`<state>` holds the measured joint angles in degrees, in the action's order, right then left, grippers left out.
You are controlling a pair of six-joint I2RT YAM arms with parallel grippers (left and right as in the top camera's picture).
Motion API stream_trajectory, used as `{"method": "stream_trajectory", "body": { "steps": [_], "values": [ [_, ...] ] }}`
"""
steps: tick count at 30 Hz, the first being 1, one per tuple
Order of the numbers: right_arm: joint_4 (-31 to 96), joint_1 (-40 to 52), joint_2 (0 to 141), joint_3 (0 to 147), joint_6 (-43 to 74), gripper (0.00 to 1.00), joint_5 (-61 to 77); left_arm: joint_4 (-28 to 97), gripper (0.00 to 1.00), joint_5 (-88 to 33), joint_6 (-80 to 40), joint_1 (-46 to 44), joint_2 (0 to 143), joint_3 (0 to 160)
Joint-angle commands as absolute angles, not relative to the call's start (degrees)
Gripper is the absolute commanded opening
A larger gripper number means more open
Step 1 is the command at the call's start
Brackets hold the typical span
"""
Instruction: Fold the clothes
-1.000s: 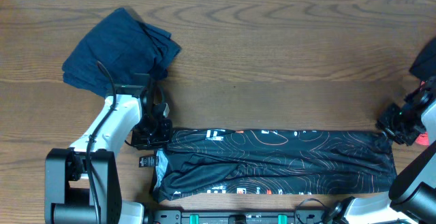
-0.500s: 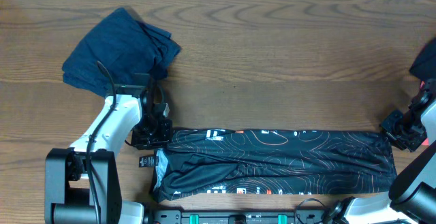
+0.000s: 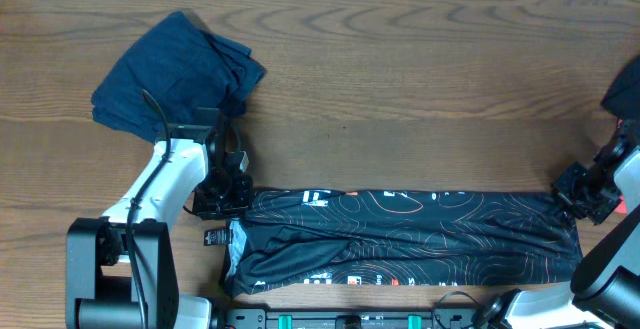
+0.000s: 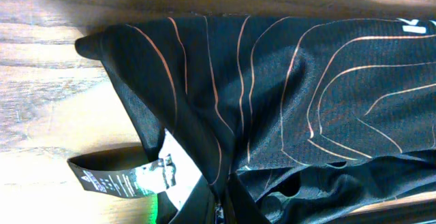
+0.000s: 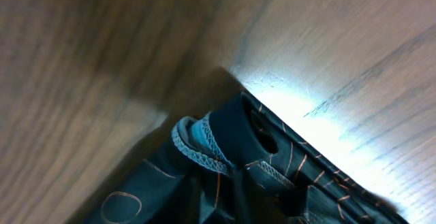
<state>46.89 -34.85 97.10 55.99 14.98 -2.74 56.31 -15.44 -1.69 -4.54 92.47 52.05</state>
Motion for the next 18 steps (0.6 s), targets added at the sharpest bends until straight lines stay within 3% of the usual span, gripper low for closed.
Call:
{"method": "stream_trajectory", "body": {
  "steps": [1,3,18],
  "values": [
    [45.8,-34.5,96.7,53.6,16.3,0.07,-3.6,56.3,0.06,-14.5,-2.4,-4.2,91.6,53.3],
    [45.3,-34.6,96.7,53.6,17.0,0.01,-3.8,56.4,0.06,-14.5,-2.4,-4.2,91.6,53.3],
    [41.3,-41.3,96.6,58.4,25.3,0.01,1.5,56.5,0.06,-14.5,-2.4,-4.2,91.6,53.3]
  ]
}}
